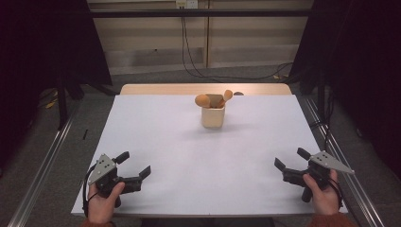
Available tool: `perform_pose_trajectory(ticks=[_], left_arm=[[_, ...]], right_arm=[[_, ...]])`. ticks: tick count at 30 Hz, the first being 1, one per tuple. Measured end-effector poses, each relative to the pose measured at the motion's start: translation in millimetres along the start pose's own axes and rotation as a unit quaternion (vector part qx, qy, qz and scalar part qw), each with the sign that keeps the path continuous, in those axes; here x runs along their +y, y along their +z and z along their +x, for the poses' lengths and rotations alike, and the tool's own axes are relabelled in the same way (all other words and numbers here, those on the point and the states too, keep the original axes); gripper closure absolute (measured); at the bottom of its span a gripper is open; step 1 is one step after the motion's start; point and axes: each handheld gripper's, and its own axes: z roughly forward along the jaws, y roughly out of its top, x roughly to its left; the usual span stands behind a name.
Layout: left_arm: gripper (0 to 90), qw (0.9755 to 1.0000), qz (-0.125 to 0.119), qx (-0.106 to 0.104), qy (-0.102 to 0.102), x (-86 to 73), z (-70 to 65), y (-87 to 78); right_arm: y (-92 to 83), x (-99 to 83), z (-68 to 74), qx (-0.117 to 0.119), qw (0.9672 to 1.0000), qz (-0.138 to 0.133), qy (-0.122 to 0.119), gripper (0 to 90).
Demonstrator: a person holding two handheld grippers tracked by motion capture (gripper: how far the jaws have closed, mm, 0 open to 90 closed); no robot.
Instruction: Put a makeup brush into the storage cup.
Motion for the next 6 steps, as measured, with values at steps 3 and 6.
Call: perform_pose_trajectory(ticks=[3, 6], left_arm=[[2.4, 1.0, 0.0, 0.0, 0.0, 0.2, -0.1, 1.0], [2.4, 1.0, 0.002, 0.001, 0.0, 0.5, 0.5, 1.2]], right_arm=[[-4.2, 1.3, -4.1, -0.007, 0.9998, -0.014, 0.01, 1.0], [-2.3, 0.0, -3.8, -0.004, 0.9999, -0.01, 0.009, 1.0]])
